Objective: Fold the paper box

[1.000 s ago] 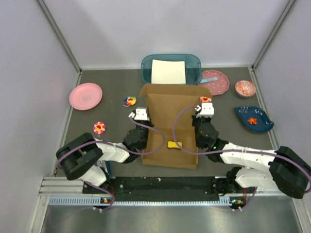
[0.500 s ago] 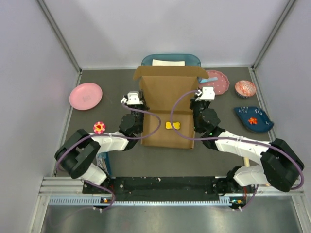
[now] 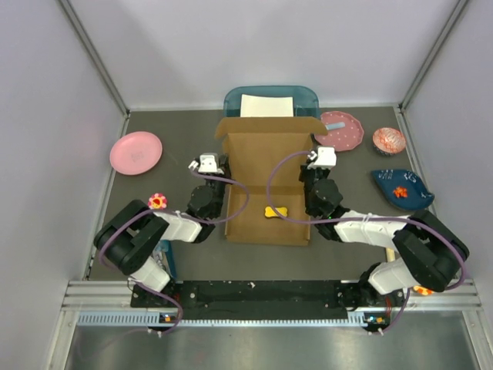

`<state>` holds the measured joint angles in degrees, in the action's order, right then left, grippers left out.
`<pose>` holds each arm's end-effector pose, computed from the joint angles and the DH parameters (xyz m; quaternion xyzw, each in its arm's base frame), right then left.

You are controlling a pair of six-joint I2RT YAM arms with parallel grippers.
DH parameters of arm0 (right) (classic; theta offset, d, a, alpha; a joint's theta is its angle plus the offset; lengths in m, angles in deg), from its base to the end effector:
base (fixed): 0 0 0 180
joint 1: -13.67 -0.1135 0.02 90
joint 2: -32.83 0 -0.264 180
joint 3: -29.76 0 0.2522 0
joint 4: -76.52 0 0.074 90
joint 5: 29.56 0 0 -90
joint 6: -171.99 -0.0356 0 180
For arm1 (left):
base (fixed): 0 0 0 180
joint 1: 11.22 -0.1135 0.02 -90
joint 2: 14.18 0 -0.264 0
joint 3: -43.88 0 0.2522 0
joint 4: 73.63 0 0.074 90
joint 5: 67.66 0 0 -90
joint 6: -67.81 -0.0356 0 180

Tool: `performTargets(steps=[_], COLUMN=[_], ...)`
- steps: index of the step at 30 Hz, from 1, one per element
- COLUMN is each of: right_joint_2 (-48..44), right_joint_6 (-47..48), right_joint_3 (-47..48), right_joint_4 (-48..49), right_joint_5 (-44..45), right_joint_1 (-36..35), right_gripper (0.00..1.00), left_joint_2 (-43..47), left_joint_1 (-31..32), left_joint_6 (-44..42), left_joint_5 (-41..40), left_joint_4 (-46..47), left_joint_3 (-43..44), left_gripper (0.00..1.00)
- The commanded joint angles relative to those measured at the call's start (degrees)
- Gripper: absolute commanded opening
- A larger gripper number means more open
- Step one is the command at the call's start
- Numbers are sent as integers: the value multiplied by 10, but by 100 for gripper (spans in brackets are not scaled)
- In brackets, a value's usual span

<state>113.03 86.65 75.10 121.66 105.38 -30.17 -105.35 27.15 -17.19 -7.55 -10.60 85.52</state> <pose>0.2191 0.1755 0.2472 0.0242 0.6605 0.0071 0.7504 0.2392 -0.1668 0.2101 -0.0223 0.6311 -0.1320 0.7640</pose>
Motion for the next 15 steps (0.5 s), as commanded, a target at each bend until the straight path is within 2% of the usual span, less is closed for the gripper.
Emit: performTargets(steps=[1,6,15], right_joint_2=[1,3,-16], right_joint_6=[-37,-77,-86], right_joint_3=[-12,-37,-98], right_joint_4=[50,51,50], right_joint_5=[-26,-27,0], right_joint_1=[-3,-7,-54], right_gripper=[0,0,0], left_joint_2=[8,29,82], left_joint_1=[7,12,40], left_joint_6=[70,93,100], left_joint_5=[61,84,91], left_joint_4=[189,189,189], left_joint_3=[-38,-70,-122], left_gripper=[0,0,0])
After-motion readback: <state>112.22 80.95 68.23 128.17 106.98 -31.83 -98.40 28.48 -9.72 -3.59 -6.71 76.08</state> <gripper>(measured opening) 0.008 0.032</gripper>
